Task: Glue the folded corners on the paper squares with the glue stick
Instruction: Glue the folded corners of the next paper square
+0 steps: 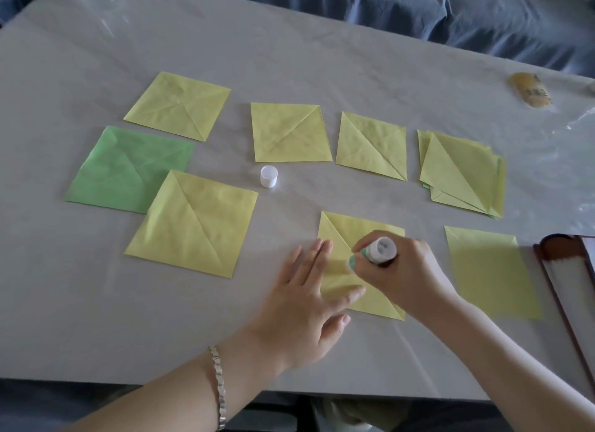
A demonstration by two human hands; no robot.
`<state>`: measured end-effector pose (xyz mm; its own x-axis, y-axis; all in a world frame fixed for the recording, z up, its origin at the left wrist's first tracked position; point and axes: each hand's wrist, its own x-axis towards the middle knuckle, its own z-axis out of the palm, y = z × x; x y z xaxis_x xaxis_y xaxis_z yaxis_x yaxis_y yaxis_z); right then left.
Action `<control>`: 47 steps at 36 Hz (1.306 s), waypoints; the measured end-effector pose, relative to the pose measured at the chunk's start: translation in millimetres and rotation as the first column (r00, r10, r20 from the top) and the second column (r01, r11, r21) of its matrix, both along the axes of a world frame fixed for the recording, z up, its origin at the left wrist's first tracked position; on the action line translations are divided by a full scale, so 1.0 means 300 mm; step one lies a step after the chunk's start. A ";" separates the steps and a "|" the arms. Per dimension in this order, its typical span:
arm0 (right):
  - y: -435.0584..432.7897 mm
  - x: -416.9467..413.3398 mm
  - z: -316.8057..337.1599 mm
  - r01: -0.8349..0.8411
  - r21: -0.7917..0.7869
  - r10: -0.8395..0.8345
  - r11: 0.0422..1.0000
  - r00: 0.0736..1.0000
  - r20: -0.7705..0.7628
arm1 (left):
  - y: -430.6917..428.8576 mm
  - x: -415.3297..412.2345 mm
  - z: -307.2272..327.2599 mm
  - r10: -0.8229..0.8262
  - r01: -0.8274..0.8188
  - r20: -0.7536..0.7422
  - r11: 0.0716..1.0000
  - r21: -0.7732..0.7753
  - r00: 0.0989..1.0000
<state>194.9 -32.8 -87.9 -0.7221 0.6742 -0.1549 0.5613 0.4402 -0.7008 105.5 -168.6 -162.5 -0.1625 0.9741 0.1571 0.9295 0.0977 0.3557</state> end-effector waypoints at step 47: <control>0.007 -0.110 -0.012 0.007 0.065 -0.004 0.998 0.998 -0.057 | -0.045 -0.055 0.005 -0.060 0.060 -0.016 0.998 -0.026 0.998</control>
